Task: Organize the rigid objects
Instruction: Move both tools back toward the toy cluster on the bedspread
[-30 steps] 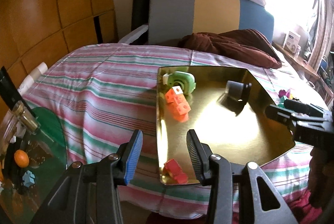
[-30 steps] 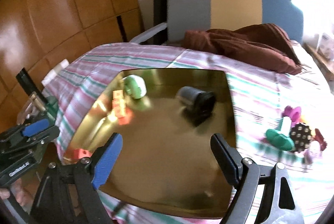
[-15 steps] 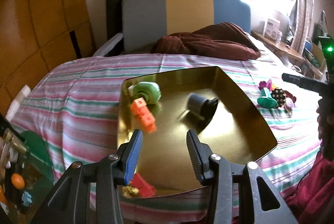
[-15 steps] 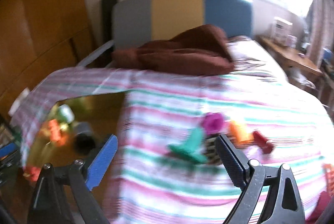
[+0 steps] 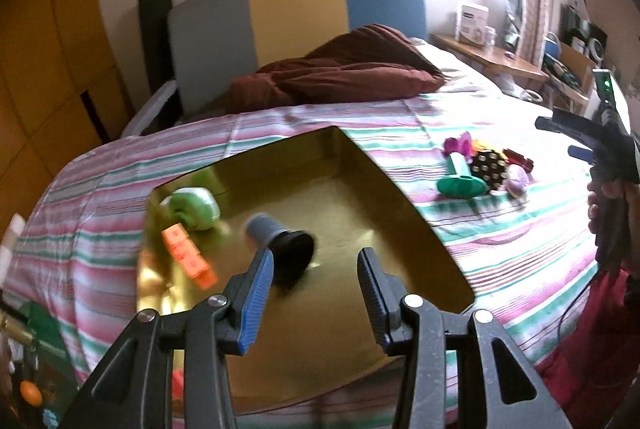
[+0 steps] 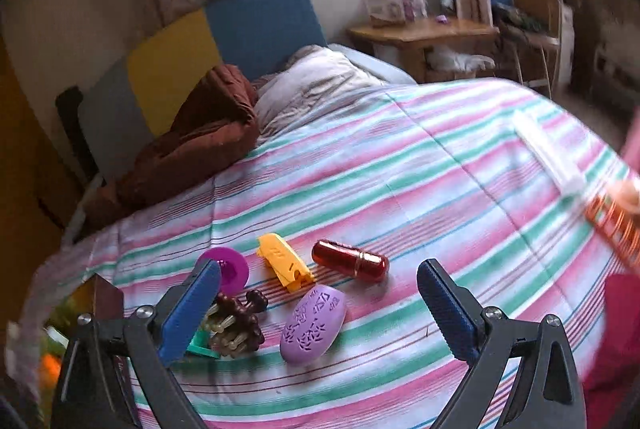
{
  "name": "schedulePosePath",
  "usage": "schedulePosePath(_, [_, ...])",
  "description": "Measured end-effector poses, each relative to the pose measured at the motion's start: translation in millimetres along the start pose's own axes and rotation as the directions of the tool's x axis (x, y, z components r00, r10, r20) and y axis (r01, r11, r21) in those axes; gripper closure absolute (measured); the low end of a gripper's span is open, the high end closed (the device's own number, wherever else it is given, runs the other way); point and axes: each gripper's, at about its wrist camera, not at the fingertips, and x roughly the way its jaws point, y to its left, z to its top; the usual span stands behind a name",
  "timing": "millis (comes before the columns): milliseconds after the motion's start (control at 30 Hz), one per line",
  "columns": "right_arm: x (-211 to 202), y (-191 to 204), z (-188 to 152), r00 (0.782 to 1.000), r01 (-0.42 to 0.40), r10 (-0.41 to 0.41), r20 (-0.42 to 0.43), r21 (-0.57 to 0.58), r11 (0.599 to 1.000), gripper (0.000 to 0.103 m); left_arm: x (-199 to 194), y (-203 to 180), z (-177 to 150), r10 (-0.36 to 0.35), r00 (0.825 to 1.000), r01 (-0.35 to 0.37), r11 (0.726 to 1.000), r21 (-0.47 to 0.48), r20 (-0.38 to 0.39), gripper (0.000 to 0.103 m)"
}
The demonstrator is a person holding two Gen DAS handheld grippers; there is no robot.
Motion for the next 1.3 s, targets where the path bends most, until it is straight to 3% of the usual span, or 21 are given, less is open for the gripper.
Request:
schedulePosePath(267, [1.1, -9.0, -2.9, 1.0, 0.015, -0.014, -0.023, 0.051, 0.999, 0.003, 20.6, -43.1, 15.8, -0.113, 0.992, 0.115, 0.992, 0.048, -0.049, 0.059])
schedulePosePath(367, [-0.2, -15.3, -2.3, 1.0, 0.011, -0.009, -0.018, 0.086, 0.996, 0.003, 31.6, -61.2, 28.5, -0.19, 0.978, 0.194, 0.98, 0.038, -0.084, 0.059])
schedulePosePath(533, [-0.7, -19.1, -0.8, 1.0, -0.008, 0.011, -0.022, 0.116, 0.993, 0.003, 55.3, -94.3, 49.3, -0.259, 0.954, 0.271, 0.96, 0.064, -0.147, 0.059])
schedulePosePath(667, [-1.1, -18.0, -0.1, 0.999, -0.022, 0.025, -0.023, 0.116, 0.993, 0.002, 86.2, -117.0, 67.7, -0.311, 0.923, 0.335, 0.939, 0.081, -0.225, 0.051])
schedulePosePath(800, [-2.0, -16.9, 0.3, 0.999, -0.037, 0.04, -0.023, 0.117, 0.992, 0.002, 116.1, -123.7, 83.7, -0.296, 0.916, 0.326, 0.942, 0.072, -0.27, 0.051])
schedulePosePath(1033, [-0.4, -14.0, 0.2, 0.997, -0.059, 0.063, -0.032, 0.113, 0.992, 0.002, 153.4, -129.8, 110.6, -0.333, 0.89, 0.356, 0.934, 0.02, -0.312, 0.052])
schedulePosePath(1200, [-0.7, -14.4, 0.2, 0.997, -0.071, 0.075, -0.033, 0.121, 0.99, 0.002, 177.5, -149.9, 117.7, -0.323, 0.879, 0.369, 0.927, 0.069, -0.35, 0.052])
schedulePosePath(1300, [-0.5, -15.1, 0.9, 0.996, -0.073, 0.077, -0.033, 0.125, 0.99, 0.002, 194.8, -159.2, 113.5, -0.324, 0.857, 0.382, 0.921, 0.073, -0.401, 0.062])
